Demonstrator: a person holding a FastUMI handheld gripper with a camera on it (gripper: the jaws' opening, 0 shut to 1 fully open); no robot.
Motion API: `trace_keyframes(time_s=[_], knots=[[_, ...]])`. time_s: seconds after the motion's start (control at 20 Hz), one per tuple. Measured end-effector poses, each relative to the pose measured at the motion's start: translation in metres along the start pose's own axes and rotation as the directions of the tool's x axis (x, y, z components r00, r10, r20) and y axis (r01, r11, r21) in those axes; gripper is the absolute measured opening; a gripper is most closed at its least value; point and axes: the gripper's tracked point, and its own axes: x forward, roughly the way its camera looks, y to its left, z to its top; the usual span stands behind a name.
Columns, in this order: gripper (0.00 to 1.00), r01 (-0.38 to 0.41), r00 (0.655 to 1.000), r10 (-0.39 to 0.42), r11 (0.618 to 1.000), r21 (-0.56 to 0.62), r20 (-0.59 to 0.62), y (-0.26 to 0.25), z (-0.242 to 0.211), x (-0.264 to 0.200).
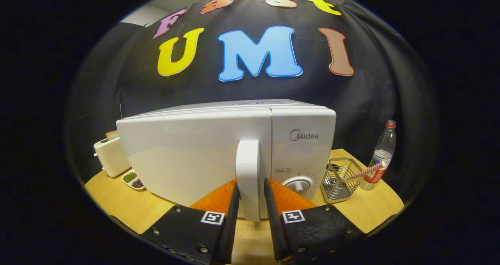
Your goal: Open the microwave, put the food inside, and close the microwave door.
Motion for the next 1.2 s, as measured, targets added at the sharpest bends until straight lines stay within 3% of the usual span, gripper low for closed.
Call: trace_keyframes(time_s=[0.1,0.3,0.4,0.6,0.85,0.9,1.2], knots=[[0.29,0.022,1.0,-0.022,0.999,-0.025,0.001,0.0,0.0,0.002],[0.23,0.01,1.0,-0.01,1.0,-0.027,-0.015,0.001,-0.001,0.004],[0.12,0.021,1.0,-0.022,0.999,-0.041,-0.021,0.001,-0.001,0.002],[0.12,-0.009,0.999,0.008,1.0,-0.022,-0.045,0.002,-0.002,0.002],[0.12,0.008,0.998,-0.009,1.0,-0.019,-0.06,0.001,-0.001,0.002],[0.06,0.014,0.998,-0.015,1.0,-0.02,-0.064,0.002,0.0,0.0],[0.06,0.036,0.997,-0.038,0.999,-0.032,-0.063,0.008,-0.007,-0.02]])
